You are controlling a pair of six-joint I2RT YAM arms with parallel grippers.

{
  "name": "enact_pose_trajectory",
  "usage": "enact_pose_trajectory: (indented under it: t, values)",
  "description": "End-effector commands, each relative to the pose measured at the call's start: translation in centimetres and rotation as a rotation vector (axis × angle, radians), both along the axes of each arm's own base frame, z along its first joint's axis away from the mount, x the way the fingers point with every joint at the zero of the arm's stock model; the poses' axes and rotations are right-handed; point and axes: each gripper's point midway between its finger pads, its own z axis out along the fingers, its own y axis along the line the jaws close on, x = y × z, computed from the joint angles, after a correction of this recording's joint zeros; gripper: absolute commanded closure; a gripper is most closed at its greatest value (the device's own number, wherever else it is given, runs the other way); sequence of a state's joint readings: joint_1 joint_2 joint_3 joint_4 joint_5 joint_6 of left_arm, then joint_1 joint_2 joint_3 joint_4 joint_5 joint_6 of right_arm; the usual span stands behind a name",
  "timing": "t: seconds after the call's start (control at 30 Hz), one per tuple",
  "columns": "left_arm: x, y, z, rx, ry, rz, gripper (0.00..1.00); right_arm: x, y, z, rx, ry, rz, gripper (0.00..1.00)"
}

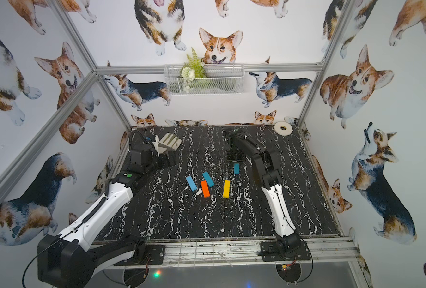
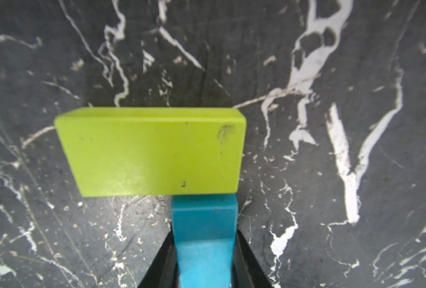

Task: Assemble a giraffe with building blocks
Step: Assemble the building block at the center of the board.

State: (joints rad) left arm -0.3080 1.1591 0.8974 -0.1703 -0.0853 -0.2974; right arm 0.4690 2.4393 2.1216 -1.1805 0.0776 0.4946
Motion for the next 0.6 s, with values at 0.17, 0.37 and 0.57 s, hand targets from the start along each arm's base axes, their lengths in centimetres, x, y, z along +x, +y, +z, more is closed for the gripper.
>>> enact_pose_trajectory:
  t: [0.17, 0.37, 0.57]
  values:
    - [0.28, -0.27, 0.84, -0.01, -0.028, -0.007, 0.0, 3.16, 0.34, -0.66, 0.003, -0.115, -0.016, 0.72]
    - [0.26, -0.34, 0.84, -0.011, -0.028, -0.01, 0.0, 3.06, 0.23, -0.67, -0.003, -0.111, -0.006, 0.57]
    - [0.24, -0.3, 0.96, -0.011, -0.032, -0.01, 0.0, 3.12, 0.39, -0.64, 0.004, -0.113, 0.003, 0.32]
